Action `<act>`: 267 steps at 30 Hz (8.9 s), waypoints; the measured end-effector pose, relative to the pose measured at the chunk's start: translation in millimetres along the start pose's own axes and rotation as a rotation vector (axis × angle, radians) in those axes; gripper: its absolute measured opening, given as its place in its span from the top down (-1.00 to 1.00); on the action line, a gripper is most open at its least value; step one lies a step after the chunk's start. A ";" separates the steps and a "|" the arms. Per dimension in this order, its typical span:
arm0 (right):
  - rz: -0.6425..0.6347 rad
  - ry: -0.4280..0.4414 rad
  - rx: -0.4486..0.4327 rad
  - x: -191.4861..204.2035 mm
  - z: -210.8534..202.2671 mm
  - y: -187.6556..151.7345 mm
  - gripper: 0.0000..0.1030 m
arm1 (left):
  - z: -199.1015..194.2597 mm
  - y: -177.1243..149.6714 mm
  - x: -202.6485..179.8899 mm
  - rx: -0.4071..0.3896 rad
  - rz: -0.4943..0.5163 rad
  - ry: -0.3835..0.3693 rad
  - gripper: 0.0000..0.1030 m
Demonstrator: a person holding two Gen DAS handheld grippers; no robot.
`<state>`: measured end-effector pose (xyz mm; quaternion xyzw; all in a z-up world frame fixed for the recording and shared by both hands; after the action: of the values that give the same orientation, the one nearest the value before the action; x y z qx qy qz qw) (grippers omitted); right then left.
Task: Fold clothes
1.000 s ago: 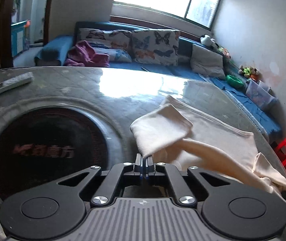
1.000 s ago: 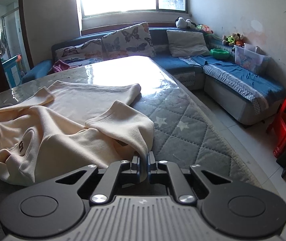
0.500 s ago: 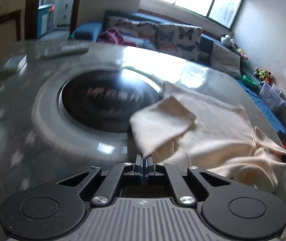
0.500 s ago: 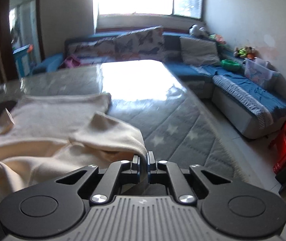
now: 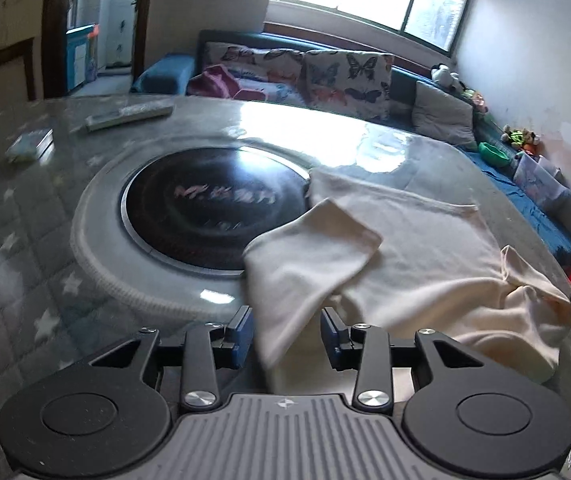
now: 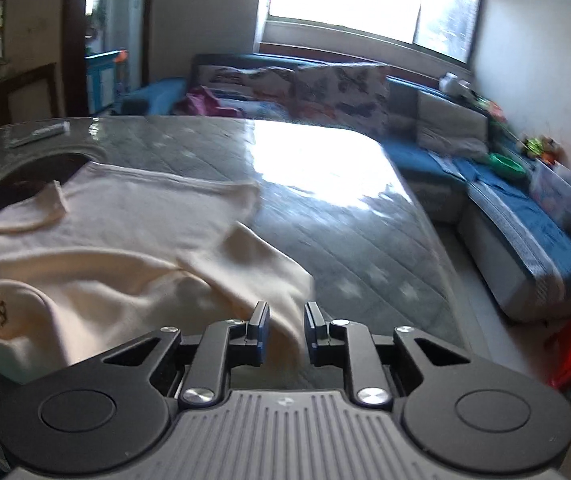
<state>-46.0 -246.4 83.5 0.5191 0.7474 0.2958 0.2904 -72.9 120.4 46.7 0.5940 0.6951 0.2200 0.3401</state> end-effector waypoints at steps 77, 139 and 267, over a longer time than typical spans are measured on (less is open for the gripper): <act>0.226 -0.156 0.037 -92.2 31.0 -40.1 0.31 | 81.7 58.8 -19.2 -0.071 0.084 0.021 0.94; -0.301 0.395 0.026 135.8 -30.8 -32.1 0.77 | 21.7 -50.1 -98.2 0.074 0.402 -0.269 0.51; 0.224 -0.252 0.014 -130.6 30.6 -53.9 0.19 | 91.9 -1.3 -66.1 -0.019 0.261 -0.133 -0.64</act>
<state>-17.6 -381.2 39.9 0.6342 0.6446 0.2535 0.3435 -2.2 46.6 -2.0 0.6894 0.5856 0.2292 0.3595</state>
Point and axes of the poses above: each gripper's, at about its wrist camera, not at the fingertips, and z roughly the way its jaws point, x to its left, y to its top, the point moved 4 cm from there along z, roughly the way its jaws point, and after that the axes turned 2 degrees about -y, right-handed, at the moved point
